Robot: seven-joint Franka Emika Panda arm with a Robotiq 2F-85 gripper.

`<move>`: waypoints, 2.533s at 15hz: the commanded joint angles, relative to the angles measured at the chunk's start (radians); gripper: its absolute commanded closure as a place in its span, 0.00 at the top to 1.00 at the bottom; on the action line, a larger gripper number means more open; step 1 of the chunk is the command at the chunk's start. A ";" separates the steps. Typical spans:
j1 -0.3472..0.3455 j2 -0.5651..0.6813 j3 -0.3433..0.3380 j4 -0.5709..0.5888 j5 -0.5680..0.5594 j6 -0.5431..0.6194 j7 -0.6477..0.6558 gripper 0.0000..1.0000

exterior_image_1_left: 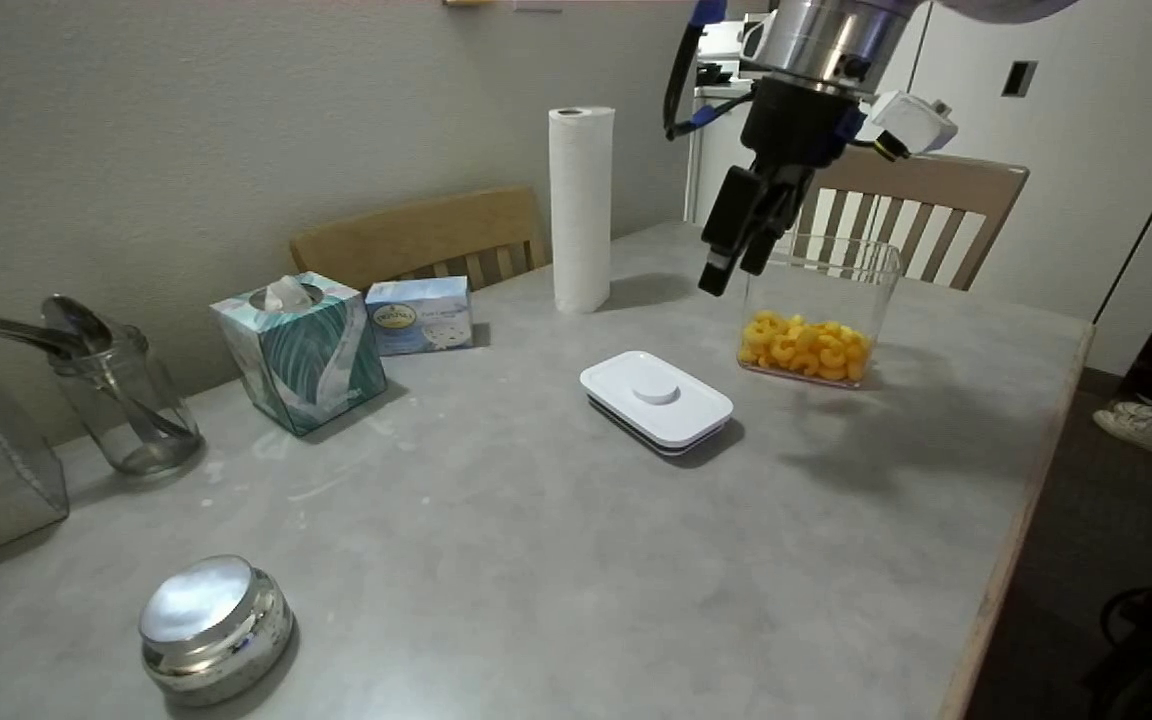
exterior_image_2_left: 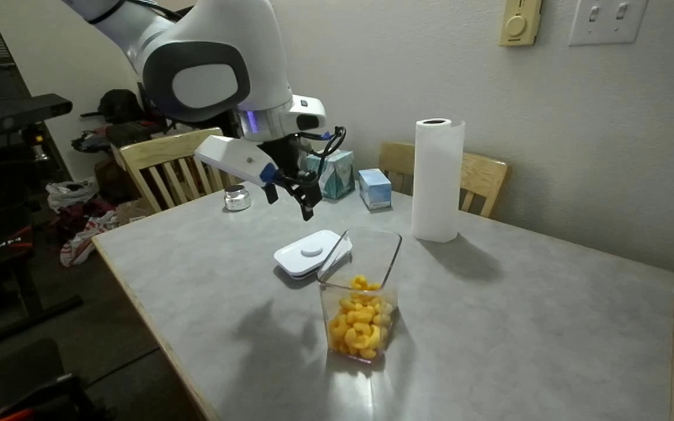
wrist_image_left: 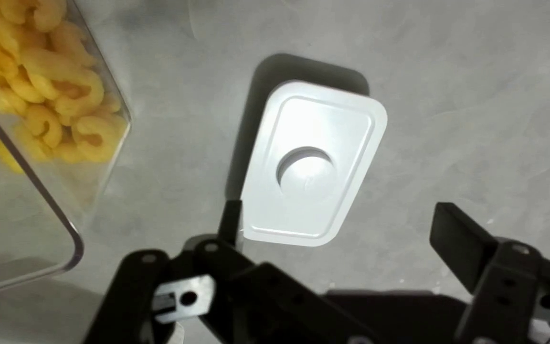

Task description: Place the lid on the container then push the button

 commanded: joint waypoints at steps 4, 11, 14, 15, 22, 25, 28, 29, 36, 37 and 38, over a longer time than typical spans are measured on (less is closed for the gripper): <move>0.005 0.038 0.042 -0.017 -0.039 0.070 0.048 1.00; 0.024 0.216 0.095 0.092 -0.103 0.114 0.159 1.00; -0.005 0.255 0.084 0.160 -0.125 0.049 0.185 1.00; -0.013 0.260 0.073 0.187 -0.137 0.019 0.191 1.00; -0.045 0.257 0.063 0.255 -0.142 -0.036 0.186 1.00; -0.040 0.326 0.083 0.309 -0.133 -0.007 0.179 1.00; -0.049 0.375 0.084 0.352 -0.142 -0.010 0.170 1.00; -0.053 0.392 0.083 0.370 -0.145 -0.021 0.167 1.00; -0.103 0.487 0.121 0.516 -0.111 -0.160 0.146 1.00; -0.103 0.493 0.126 0.533 -0.109 -0.190 0.146 1.00; -0.101 0.494 0.130 0.549 -0.105 -0.226 0.149 1.00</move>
